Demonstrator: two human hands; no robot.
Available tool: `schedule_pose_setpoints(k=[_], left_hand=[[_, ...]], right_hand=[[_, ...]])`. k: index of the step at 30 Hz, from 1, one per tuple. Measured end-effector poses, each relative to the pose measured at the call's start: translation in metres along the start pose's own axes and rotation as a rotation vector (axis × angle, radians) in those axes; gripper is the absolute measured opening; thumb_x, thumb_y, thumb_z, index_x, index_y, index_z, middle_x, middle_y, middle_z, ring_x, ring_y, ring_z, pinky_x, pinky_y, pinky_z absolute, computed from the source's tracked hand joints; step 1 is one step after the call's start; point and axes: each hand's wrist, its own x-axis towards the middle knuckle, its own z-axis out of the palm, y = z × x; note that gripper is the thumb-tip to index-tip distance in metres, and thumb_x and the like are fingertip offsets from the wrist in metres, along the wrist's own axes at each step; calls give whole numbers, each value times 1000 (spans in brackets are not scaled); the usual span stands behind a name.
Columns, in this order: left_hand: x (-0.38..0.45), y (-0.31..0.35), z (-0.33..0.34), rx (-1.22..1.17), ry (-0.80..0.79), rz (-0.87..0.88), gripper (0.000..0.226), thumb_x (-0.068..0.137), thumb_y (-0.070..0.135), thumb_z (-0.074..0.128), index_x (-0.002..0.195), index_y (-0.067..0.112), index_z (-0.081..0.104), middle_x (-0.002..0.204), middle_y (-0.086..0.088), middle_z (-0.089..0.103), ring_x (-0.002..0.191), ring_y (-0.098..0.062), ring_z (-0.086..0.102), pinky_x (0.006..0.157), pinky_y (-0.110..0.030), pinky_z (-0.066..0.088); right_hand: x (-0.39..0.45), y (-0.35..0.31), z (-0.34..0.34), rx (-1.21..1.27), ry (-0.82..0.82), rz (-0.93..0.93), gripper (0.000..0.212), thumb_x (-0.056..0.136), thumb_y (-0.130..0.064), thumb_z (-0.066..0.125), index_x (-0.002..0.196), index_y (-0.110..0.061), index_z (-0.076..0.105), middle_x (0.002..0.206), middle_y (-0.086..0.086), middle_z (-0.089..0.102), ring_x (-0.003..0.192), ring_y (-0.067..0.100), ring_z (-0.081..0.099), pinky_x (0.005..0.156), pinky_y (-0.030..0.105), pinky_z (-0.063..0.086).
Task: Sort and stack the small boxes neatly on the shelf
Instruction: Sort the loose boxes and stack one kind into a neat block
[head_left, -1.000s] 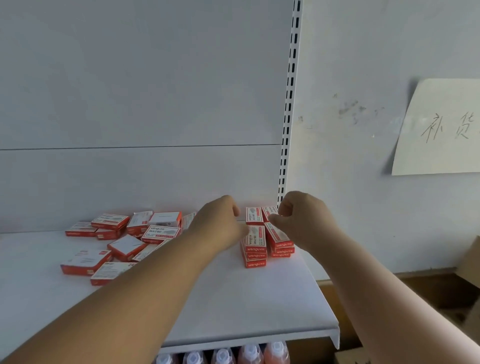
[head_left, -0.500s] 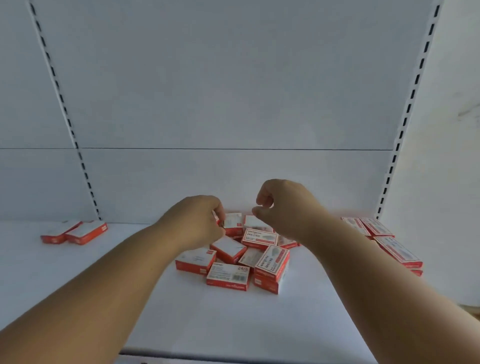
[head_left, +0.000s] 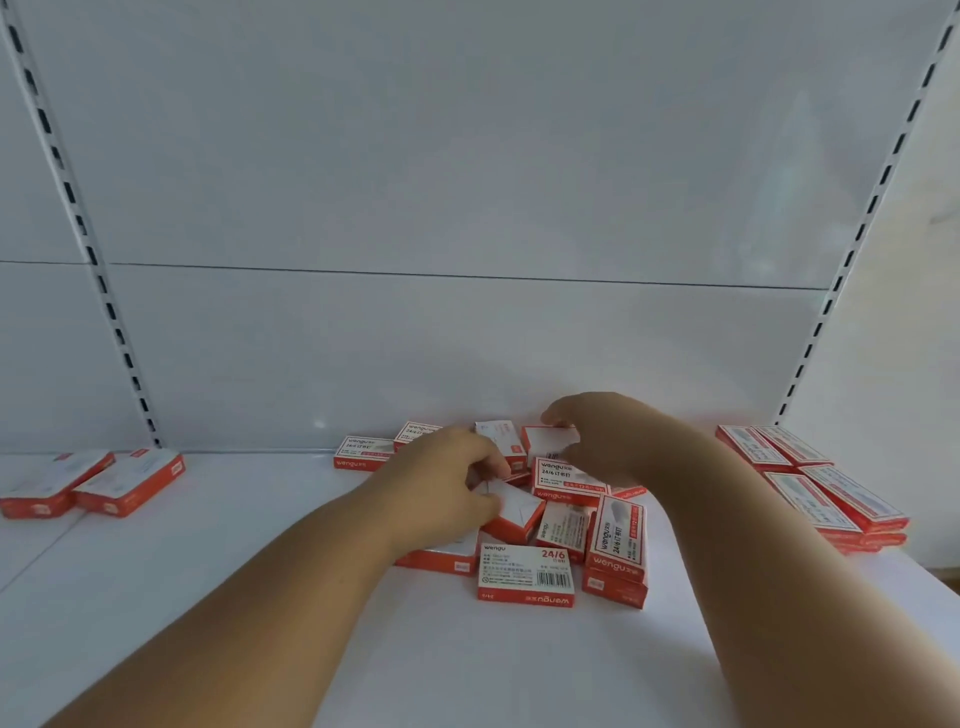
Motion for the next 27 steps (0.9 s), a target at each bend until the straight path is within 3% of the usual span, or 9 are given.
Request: schedule_pose_setpoints(k=[3,6,9,14,18,21,24,27], left_hand=[[0,0,2,47,-26,27,37,83,35,71,119,37,66,102,24,51,93,-1,56,81,-20,48],[0,3,1,86,-63,38,49,84,39,69,131,36,59,119,18,53,99,-2,53,85,-19,44],[0,5,0,70,-120,40,53,80,43,71,131,39,59,126,20,55,104,0,54,86,-18,46],[3,6,-1,23,-173,-10,62,73,47,80,130,43,57,131,23,49,109,0,52,89,-19,45],[1,7,3,60,-65,6,58,73,57,78,125,41,60,123,22,52,96,1,50,75,-13,40],[-1,6,1,0,64,49,51,76,63,68,120,40,61,112,24,52,95,3,52,73,-11,37],[-6,7,-8,-260,265,75,45,77,76,48,102,41,61,96,21,61,91,7,56,69,-9,39],[-9,12,-14,-748,416,-152,58,74,84,33,100,42,63,89,18,71,84,0,69,63,-11,49]], right_hand=[[3,1,1,-34,30,-30,50,89,-26,61,138,-25,50,137,-1,54,124,23,50,104,40,42],[2,7,2,-15,105,-19,47,82,-35,66,126,-21,59,116,1,58,103,22,57,85,35,51],[-1,11,3,107,250,-27,47,76,-36,69,120,-22,62,102,-5,53,85,14,55,68,26,49],[-9,4,-1,308,614,-195,50,76,-32,73,122,-18,62,101,-9,54,80,7,56,62,13,46],[-15,-9,0,402,769,-289,48,79,-26,74,124,-15,61,106,-8,58,84,5,58,69,16,53],[-19,-13,2,567,820,-276,32,88,-24,63,119,-17,59,101,-8,63,83,3,61,69,20,52],[-23,-20,1,839,770,-227,19,94,-25,43,103,-20,58,77,-2,69,66,11,64,62,34,53],[-23,-24,-1,1092,699,-161,26,99,-22,35,95,-13,59,67,11,66,58,23,59,57,38,48]])
